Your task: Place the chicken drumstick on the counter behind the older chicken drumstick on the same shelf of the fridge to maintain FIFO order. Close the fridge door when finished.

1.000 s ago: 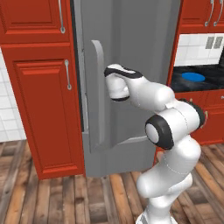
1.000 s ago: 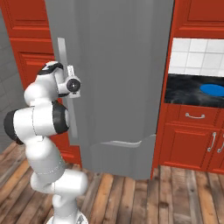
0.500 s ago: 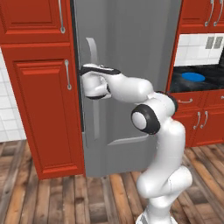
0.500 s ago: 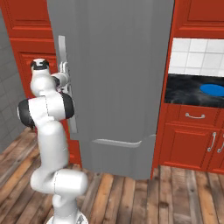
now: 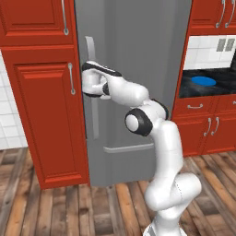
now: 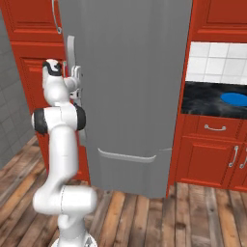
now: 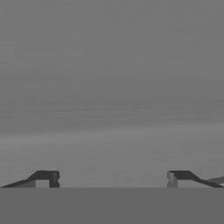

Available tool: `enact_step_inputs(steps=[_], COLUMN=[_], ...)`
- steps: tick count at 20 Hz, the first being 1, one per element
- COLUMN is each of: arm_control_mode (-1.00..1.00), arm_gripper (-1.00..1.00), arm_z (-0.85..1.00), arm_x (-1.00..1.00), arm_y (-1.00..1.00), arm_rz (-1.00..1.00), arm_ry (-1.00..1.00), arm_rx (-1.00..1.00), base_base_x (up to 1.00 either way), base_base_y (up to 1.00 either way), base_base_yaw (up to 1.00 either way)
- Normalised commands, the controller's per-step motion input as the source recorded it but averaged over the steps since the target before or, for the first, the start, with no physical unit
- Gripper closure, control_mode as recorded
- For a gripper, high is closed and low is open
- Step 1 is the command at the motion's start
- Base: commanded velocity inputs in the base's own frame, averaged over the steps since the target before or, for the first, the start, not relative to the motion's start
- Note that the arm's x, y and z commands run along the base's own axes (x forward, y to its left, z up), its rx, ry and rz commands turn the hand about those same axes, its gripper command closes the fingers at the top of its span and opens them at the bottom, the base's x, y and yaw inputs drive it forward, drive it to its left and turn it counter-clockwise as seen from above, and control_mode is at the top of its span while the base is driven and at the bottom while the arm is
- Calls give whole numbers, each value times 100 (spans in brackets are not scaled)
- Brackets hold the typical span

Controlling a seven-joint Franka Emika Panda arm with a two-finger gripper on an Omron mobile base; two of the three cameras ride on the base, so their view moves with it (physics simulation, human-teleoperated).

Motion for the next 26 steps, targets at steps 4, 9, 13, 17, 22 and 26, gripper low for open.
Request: enact_step_inputs(steps=[4,9,13,17,22,26], arm_control_mode=[-100,-100,-100,-100,-100,-100], arm_gripper=[-100,-100,-100,-100,-100,-100], arm_z=[31,21,11,6,13,28], arm_x=[62,59,63,80,55,-46], arm_y=[0,1,14,28,27,28], arm_rz=[-18,-18,-20,-21,-21,-16], arm_ry=[8,7,8,10,8,0], arm_rx=[0,0,0,0,0,0], base_base_x=[0,0,0,0,0,0], base_base_y=[0,0,0,0,0,0], base_base_yaw=[0,0,0,0,0,0])
